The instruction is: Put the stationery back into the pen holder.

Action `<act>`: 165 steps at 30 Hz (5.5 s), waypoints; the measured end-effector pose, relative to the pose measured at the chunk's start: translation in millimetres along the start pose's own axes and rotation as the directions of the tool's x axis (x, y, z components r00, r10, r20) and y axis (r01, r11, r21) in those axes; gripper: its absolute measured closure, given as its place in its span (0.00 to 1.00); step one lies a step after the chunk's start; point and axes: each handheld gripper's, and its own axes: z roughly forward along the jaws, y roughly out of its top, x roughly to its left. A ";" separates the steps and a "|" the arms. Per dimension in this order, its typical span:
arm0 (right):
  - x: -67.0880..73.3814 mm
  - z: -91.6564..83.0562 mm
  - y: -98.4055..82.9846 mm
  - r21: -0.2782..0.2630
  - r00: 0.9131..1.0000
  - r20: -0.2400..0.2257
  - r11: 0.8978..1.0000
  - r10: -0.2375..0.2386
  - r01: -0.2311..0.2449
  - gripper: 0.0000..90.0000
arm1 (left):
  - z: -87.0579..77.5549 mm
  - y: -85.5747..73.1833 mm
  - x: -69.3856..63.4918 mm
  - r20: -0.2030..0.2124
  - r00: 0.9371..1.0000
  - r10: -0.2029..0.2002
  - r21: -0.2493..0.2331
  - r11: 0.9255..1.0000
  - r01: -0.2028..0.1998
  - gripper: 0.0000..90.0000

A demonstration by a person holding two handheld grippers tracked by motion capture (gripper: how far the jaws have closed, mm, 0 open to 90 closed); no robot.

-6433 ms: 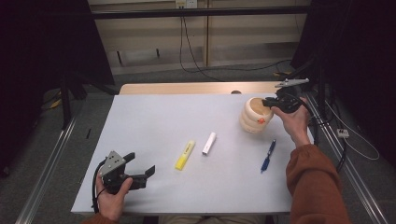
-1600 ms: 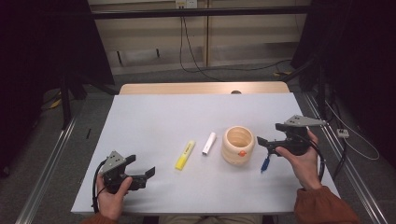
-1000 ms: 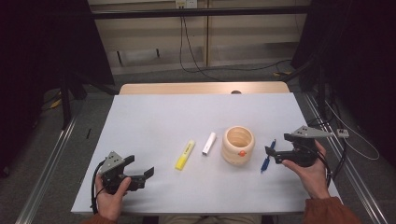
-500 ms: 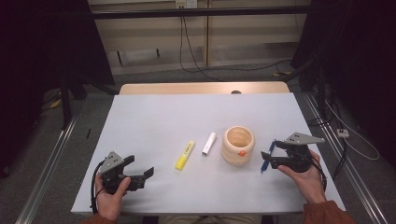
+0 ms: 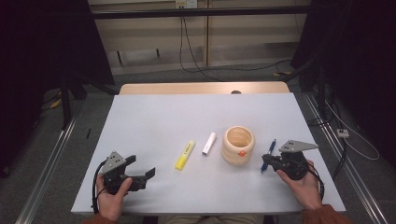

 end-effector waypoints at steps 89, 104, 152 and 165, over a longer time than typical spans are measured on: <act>-47.4 -4.2 -17.7 0.245 0.997 0.040 0.967 0.061 -0.069 1.00 | 2.4 -0.3 0.9 0.019 1.000 -0.003 0.014 1.000 0.002 0.07; -31.7 -14.6 0.4 0.065 1.000 0.004 0.998 -0.026 0.026 0.79 | 2.7 -0.1 0.9 0.015 1.000 -0.007 0.010 1.000 0.007 0.07; -70.6 50.3 46.3 0.351 0.996 0.072 0.934 0.049 -0.071 0.60 | 1.5 -0.6 0.8 0.028 1.000 -0.002 0.019 1.000 0.002 0.07; -68.2 53.4 42.7 0.409 0.994 0.103 0.910 0.030 -0.069 0.76 | 2.4 -0.6 0.2 0.035 0.999 -0.001 0.023 1.000 0.001 0.07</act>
